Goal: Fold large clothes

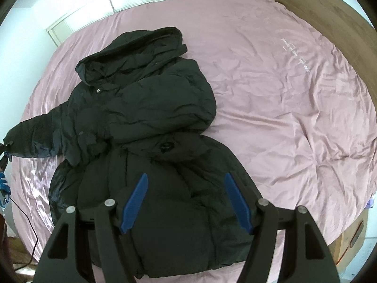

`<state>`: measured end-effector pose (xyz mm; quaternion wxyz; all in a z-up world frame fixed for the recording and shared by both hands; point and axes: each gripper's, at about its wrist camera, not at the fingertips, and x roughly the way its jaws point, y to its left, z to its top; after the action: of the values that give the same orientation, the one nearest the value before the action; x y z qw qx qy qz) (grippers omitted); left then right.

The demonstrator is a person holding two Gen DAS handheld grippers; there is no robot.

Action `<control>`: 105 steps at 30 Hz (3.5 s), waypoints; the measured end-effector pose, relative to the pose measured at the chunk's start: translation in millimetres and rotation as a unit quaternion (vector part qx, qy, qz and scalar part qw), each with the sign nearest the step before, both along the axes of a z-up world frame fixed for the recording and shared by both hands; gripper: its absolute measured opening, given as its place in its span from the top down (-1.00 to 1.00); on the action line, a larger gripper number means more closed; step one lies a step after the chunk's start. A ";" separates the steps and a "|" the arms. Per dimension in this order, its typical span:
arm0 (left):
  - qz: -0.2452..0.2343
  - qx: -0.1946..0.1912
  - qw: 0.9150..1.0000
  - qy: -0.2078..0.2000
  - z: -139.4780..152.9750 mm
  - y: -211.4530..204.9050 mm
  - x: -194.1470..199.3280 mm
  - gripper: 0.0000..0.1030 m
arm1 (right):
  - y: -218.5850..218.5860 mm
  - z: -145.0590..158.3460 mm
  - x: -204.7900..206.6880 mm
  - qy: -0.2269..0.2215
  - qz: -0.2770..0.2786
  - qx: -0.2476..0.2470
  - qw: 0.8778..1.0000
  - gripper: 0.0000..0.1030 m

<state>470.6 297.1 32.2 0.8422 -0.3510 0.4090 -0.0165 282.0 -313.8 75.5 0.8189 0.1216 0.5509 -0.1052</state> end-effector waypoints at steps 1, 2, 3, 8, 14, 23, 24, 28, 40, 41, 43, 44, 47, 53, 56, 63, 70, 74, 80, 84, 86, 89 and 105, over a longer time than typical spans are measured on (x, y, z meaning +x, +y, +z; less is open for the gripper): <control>-0.011 0.005 1.000 -0.004 6.2 -9.8 1.6 0.92 | -3.5 -0.3 -1.4 -0.002 -0.002 0.003 1.000 -0.32; -0.023 0.010 1.000 -0.009 13.1 -20.8 2.9 0.92 | -6.0 -1.0 -2.2 -0.004 -0.004 0.005 1.000 -0.32; -0.035 0.014 0.999 -0.014 18.7 -32.7 4.2 0.92 | -9.2 -1.6 -3.2 -0.006 -0.006 0.008 1.000 -0.32; -0.089 0.036 0.995 -0.023 33.5 -94.3 10.6 0.92 | -26.3 -6.1 -8.5 -0.014 -0.012 0.017 1.000 -0.32; -0.144 0.046 0.988 -0.007 21.3 -163.6 16.2 0.93 | -51.4 -16.2 -17.5 -0.014 -0.026 0.030 0.999 -0.32; -0.191 0.046 0.980 0.030 -17.2 -243.5 23.5 0.93 | -84.3 -34.4 -30.9 0.001 -0.036 0.037 0.999 -0.32; -0.194 0.045 0.979 0.035 -22.0 -248.9 24.9 0.93 | -88.0 -36.1 -32.1 0.003 -0.038 0.037 0.999 -0.32; -0.206 0.048 0.976 0.060 -47.0 -272.1 29.4 0.93 | -100.1 -40.8 -35.7 0.007 -0.041 0.038 0.998 -0.32; -0.212 0.047 0.970 0.111 -97.9 -311.0 34.2 0.91 | -126.0 -57.7 -40.6 0.022 -0.049 0.041 0.998 -0.32; -0.212 0.046 0.970 0.113 -100.0 -311.2 34.7 0.90 | -126.4 -58.9 -39.9 0.023 -0.049 0.042 0.998 -0.32; -0.212 0.042 0.969 0.115 -105.0 -317.7 35.4 0.88 | -127.5 -61.0 -39.3 0.025 -0.048 0.042 0.998 -0.32; -0.212 0.042 0.969 0.117 -106.5 -318.9 34.8 0.85 | -128.0 -61.5 -39.1 0.026 -0.047 0.042 0.998 -0.32; -0.217 0.046 0.968 0.121 -109.7 -320.9 33.8 0.78 | -128.5 -62.0 -38.7 0.026 -0.047 0.043 0.998 -0.32; -0.226 0.046 0.964 0.129 -114.8 -326.9 34.3 0.72 | -127.8 -64.4 -35.8 0.026 -0.048 0.044 0.998 -0.32; -0.232 0.039 0.964 0.127 -113.0 -324.7 33.0 0.58 | -122.8 -64.5 -34.0 0.025 -0.044 0.044 0.998 -0.32; -0.262 0.033 0.958 0.109 -97.4 -326.1 20.4 0.16 | -106.4 -62.0 -26.7 0.022 -0.035 0.044 0.998 -0.32; -0.273 0.054 0.956 0.090 -77.9 -303.7 4.1 0.11 | -74.9 -60.9 -12.9 0.021 -0.009 0.044 0.999 -0.32; -0.255 0.068 0.961 0.084 -71.0 -274.8 2.0 0.11 | -41.9 -63.1 5.0 0.024 0.026 0.045 0.998 -0.32; -0.225 0.095 0.967 0.076 -61.0 -222.9 11.5 0.11 | 35.6 -55.6 55.1 0.007 0.116 0.044 0.992 -0.32; -0.214 0.107 0.968 0.070 -56.2 -200.4 25.6 0.11 | 97.3 -39.3 98.0 -0.021 0.180 0.046 0.982 -0.32; -0.214 0.112 0.968 0.066 -55.5 -194.2 33.1 0.11 | 129.6 -31.8 120.7 -0.037 0.212 0.042 0.976 -0.32; -0.219 0.124 0.966 0.063 -58.3 -194.1 48.2 0.11 | 171.6 -27.0 153.7 -0.057 0.247 0.033 0.967 -0.32; -0.221 0.177 0.951 0.123 -158.5 -212.9 79.3 0.01 | 182.8 -163.0 205.9 0.046 0.233 0.006 0.971 -0.40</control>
<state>549.8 84.2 -126.3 0.8090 -0.0965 0.5733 -0.0866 487.9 -130.9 -87.5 0.7941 -0.0101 0.6016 0.0863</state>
